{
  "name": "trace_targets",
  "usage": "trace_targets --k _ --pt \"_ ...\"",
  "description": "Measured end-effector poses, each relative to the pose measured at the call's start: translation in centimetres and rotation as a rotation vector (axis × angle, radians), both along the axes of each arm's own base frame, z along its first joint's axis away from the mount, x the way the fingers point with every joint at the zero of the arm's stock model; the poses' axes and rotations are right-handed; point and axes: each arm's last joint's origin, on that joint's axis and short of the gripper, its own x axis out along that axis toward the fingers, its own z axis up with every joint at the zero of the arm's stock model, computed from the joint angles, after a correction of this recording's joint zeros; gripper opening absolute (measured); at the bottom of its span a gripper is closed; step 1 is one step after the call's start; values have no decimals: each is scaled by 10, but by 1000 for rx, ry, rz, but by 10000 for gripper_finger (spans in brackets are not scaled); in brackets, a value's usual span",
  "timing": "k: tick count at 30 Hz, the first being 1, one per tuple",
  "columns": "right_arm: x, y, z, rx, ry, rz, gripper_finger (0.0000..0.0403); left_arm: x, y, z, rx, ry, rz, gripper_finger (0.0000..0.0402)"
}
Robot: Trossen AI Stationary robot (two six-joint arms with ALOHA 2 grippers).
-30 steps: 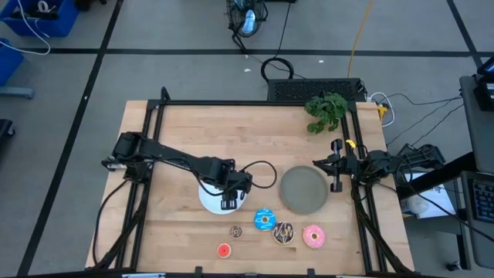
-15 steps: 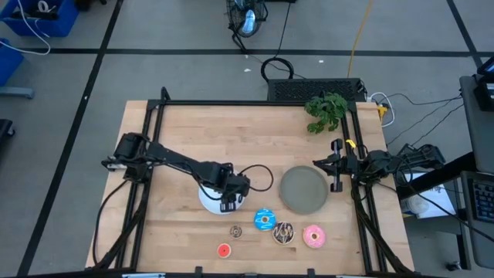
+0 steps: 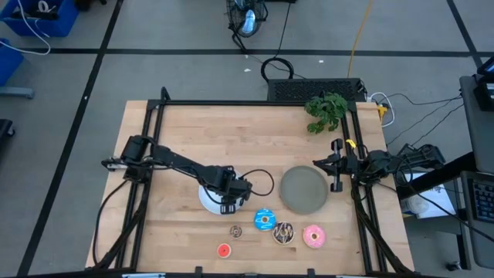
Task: Pick & Place donuts
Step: Put the small blue donut on the white plate, then put the small brown donut on the white plate
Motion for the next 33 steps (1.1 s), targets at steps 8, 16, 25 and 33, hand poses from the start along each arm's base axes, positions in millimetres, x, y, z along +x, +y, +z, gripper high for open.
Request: trace_targets --k 8,16,25,33 --pt "0 0 0 -1 0 0 0 0 0 0 6 -1 0 189" --pt "0 0 0 -2 0 0 0 2 -2 3 15 1 -19 256" --pt "0 0 0 -2 2 0 0 1 -4 9 17 -7 -59 321" --pt "0 0 0 -2 2 0 0 0 -4 16 22 -10 -73 326"
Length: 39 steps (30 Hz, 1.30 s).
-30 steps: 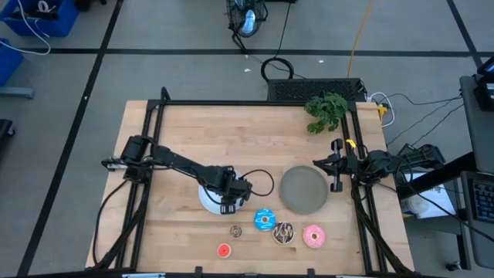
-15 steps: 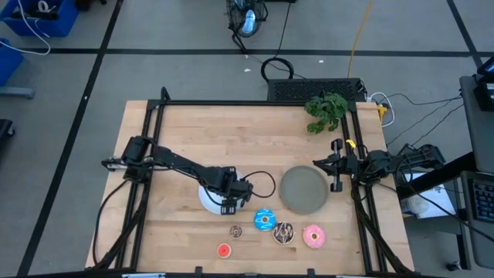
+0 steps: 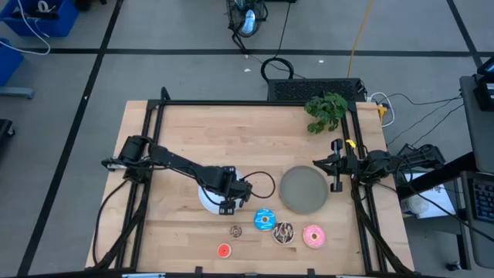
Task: Pick & Place donuts
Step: Put the small brown donut on the white plate
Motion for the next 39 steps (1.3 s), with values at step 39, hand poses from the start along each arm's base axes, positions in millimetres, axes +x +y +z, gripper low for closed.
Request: trace_targets --k 39 --pt "0 0 0 -1 1 0 0 12 -1 39 35 -35 18 326"
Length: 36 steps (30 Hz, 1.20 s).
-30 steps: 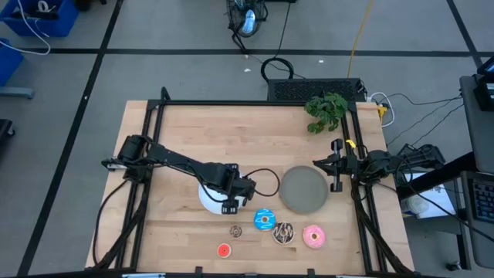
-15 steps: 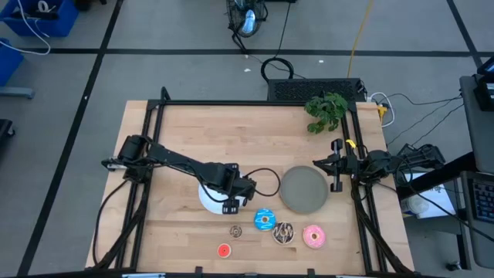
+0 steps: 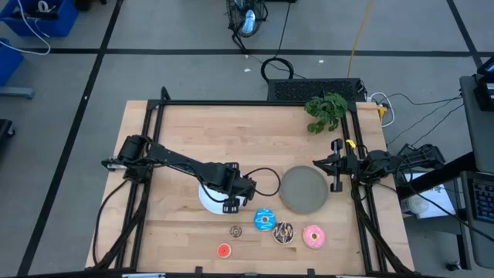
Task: Pick & Place donuts
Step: Put the small brown donut on the white plate
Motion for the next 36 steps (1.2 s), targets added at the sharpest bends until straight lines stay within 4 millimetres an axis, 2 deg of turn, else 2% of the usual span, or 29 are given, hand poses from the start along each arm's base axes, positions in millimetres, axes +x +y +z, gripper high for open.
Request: trace_targets --k 6,16,19,24,32,34,36 --pt "0 0 0 0 0 0 0 1 -2 7 -62 18 21 326" --pt "0 0 0 0 0 0 0 2 -9 47 -57 32 27 325" --pt "0 0 0 0 0 1 0 2 -12 56 -56 34 21 310" --pt "0 0 0 0 0 0 0 0 -15 62 -45 44 9 228" --pt "0 0 0 1 0 1 0 -4 -17 61 -123 90 44 28" --pt "0 0 0 2 0 1 0 -4 -17 61 -125 90 47 10" --pt "0 0 0 2 0 1 0 -4 -17 61 -134 92 48 17"
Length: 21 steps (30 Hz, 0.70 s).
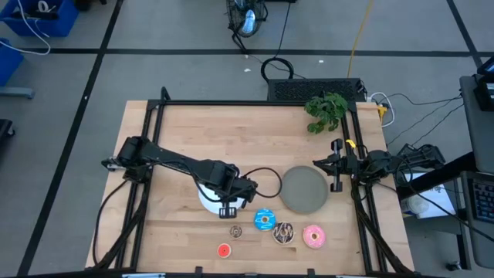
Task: Pick & Place donuts
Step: Put the small brown donut on the white plate
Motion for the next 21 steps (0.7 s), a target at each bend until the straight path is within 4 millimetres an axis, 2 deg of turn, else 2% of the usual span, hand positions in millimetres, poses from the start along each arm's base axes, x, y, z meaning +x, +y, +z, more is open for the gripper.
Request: trace_targets --k 4,9,21 --pt "0 0 0 0 0 0 0 -1 -4 0 -19 7 18 24" --pt "0 0 0 -1 0 -1 0 -9 -13 -1 -21 60 21 5" --pt "0 0 0 1 -4 0 0 -19 -46 -1 -40 52 54 6"
